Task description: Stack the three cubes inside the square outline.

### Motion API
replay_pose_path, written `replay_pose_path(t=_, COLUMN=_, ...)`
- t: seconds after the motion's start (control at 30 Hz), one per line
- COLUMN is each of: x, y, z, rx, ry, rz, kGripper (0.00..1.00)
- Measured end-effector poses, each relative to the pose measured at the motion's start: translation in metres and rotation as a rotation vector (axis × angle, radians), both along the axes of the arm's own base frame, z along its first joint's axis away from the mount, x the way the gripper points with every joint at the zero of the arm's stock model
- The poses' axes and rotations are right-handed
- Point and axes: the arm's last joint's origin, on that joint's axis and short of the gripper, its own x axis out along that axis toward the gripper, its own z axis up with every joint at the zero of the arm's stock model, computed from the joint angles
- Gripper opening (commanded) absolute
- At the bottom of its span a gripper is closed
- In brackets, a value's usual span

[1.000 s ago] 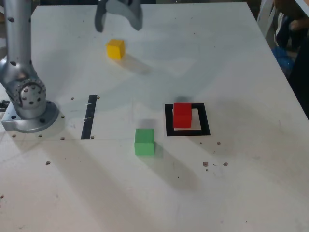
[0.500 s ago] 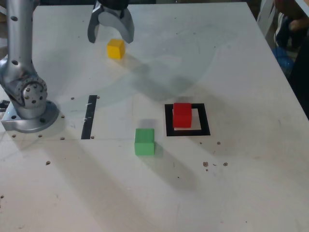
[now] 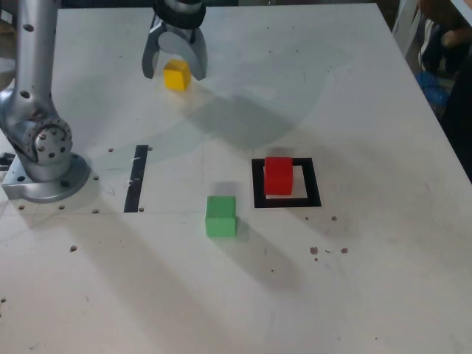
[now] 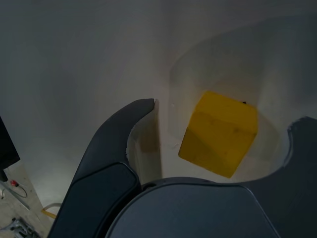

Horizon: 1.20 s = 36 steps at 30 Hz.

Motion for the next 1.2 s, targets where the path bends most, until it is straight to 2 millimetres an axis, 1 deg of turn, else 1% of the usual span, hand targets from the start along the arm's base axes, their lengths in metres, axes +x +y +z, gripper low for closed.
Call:
replay_pose_path(t=0.33, x=0.0018, y=0.0012, z=-0.0023, rx=0.012, ry=-0.024, rz=0.001, kGripper=0.56)
replay_pose_path(t=0.4, x=0.0021, y=0.0012, z=-0.0028, rx=0.012, ry=-0.029, rz=0.002, kGripper=0.55)
replay_pose_path(t=0.6, x=0.0019, y=0.0007, z=-0.0036, rx=0.007, ry=-0.033, rz=0.002, kGripper=0.54)
replay_pose_path(t=0.8, x=0.0023, y=0.0003, z=-0.0040, rx=-0.001, ry=-0.041, rz=0.004, kGripper=0.50)
replay_pose_path(t=1.0, x=0.0052, y=0.0002, z=-0.0022, rx=-0.030, ry=-0.077, rz=0.006, kGripper=0.49)
replay_pose_path(t=1.07, x=0.0060, y=0.0001, z=-0.0008, rx=-0.041, ry=-0.084, rz=0.007, kGripper=0.46)
replay_pose_path(t=1.2, x=0.0069, y=0.0003, z=0.0016, rx=-0.052, ry=-0.087, rz=0.009, kGripper=0.35)
